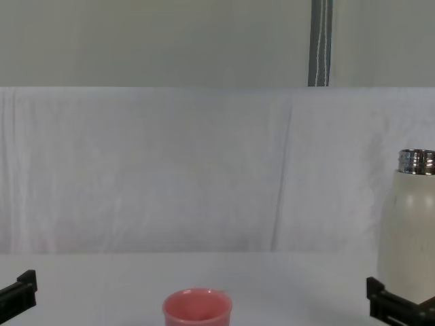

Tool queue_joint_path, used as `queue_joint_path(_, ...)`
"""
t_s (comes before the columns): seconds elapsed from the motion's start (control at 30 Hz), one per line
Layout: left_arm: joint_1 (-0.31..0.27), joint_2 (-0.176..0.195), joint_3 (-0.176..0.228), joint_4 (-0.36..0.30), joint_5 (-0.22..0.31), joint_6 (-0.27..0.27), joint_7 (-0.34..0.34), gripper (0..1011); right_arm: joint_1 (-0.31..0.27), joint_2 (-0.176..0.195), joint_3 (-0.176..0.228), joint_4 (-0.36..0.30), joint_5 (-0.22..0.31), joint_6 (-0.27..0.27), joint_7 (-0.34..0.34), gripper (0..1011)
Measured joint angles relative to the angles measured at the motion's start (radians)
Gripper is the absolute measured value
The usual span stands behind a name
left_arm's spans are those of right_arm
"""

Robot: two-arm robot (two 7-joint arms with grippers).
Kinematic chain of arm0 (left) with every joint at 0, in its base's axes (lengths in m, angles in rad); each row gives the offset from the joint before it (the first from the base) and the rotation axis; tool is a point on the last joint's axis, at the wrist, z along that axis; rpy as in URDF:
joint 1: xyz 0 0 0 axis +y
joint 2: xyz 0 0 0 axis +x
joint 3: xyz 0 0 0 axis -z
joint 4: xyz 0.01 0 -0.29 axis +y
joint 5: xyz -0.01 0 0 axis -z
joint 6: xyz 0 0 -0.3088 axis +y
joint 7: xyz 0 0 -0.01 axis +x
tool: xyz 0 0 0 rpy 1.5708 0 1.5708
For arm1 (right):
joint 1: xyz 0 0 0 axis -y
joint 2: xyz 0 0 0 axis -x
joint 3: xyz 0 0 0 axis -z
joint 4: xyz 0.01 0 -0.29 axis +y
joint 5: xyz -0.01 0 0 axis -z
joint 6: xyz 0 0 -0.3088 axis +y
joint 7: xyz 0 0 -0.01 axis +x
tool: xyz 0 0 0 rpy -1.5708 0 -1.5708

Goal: Grasp the thermos with one hand and pour water into the cup lid.

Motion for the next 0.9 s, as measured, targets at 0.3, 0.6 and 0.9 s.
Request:
queue_joint_path(0.3,0.000,0.000,0.000,0.000,0.000,0.000,0.000,1001,-0.011,-0.032,0.051,0.008,-0.005,-0.057,0.000,1001)
queue_joint_path(0.6,0.000,0.000,0.000,0.000,0.000,0.000,0.000,1001,-0.005,-0.063,0.101,0.030,0.034,-0.098,0.031,1001)
queue_joint_path(0.9,0.000,0.000,0.000,0.000,0.000,0.000,0.000,1001,0.020,-0.070,0.134,0.059,0.108,-0.099,0.126,1001)
